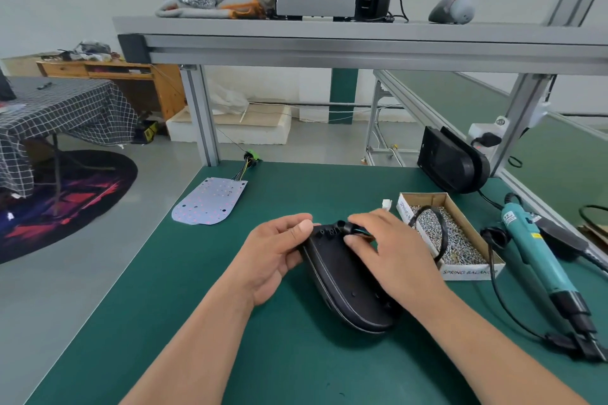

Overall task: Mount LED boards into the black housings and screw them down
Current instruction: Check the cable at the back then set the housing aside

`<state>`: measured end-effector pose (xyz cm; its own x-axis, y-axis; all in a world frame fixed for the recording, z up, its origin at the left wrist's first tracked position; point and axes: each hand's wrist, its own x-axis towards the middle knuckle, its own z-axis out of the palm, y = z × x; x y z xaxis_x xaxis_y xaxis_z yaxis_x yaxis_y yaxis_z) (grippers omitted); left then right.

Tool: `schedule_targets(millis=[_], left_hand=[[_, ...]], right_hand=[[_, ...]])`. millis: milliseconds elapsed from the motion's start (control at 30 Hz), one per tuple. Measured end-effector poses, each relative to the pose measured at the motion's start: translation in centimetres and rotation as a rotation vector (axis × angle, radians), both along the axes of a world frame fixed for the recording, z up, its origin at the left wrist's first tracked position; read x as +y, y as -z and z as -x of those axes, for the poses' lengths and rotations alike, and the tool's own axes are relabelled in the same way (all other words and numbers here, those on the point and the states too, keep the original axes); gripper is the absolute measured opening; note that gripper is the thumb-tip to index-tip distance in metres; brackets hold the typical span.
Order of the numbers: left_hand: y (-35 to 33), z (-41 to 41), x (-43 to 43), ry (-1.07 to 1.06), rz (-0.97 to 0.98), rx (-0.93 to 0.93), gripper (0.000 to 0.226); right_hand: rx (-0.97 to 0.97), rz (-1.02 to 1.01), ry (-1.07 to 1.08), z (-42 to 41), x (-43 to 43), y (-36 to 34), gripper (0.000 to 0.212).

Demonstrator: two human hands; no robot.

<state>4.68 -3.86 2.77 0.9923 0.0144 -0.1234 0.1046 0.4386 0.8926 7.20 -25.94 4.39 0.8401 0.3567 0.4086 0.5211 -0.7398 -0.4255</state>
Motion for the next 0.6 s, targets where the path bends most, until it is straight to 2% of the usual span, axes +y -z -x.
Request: schedule_targets(millis=[133, 233, 300, 400, 500, 600], left_hand=[[0.3, 0.2, -1.8, 0.013, 0.154, -0.013, 0.051], [0.1, 0.4, -3.2, 0.042, 0.192, 0.009, 0.063], [0.0, 0.6, -4.0, 0.113, 0.209, -0.003, 0.064], [0.0, 0.9, -5.2, 0.136, 0.23, -0.022, 0.057], [-0.6, 1.4, -5.9, 0.192, 0.25, -0.003, 0.038], [-0.3, 1.5, -5.7, 0.187, 0.209, -0.013, 0.041]], right_hand=[[0.079, -0.284, 0.003, -0.5, -0.1, 0.2, 0.03], [0.12, -0.425, 0.031, -0.5, 0.0, 0.5, 0.028], [0.171, -0.509, 0.05, -0.8, 0.0, 0.5, 0.023], [0.208, -0.549, 0.048, -1.0, 0.1, 0.4, 0.02], [0.206, -0.556, 0.028, -0.9, 0.4, 0.5, 0.016], [0.207, -0.545, 0.003, -0.8, 0.6, 0.6, 0.012]])
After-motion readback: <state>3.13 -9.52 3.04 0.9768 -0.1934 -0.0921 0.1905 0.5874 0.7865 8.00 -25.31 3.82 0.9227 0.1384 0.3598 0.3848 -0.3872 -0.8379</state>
